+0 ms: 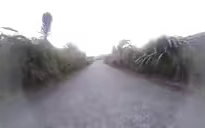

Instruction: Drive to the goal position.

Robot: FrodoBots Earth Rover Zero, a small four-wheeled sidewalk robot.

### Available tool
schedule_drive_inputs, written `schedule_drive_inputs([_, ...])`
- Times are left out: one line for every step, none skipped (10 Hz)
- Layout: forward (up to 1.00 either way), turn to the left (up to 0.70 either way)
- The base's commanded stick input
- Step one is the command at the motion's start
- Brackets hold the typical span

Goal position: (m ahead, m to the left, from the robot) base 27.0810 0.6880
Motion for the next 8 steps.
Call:
schedule_drive_inputs([0.85,0.0])
schedule_drive_inputs([0.85,0.0])
schedule_drive_inputs([0.85,0.0])
schedule_drive_inputs([0.85,0.0])
schedule_drive_inputs([0.85,0.0])
schedule_drive_inputs([0.85,0.0])
schedule_drive_inputs([0.85,0.0])
schedule_drive_inputs([0.85,0.0])
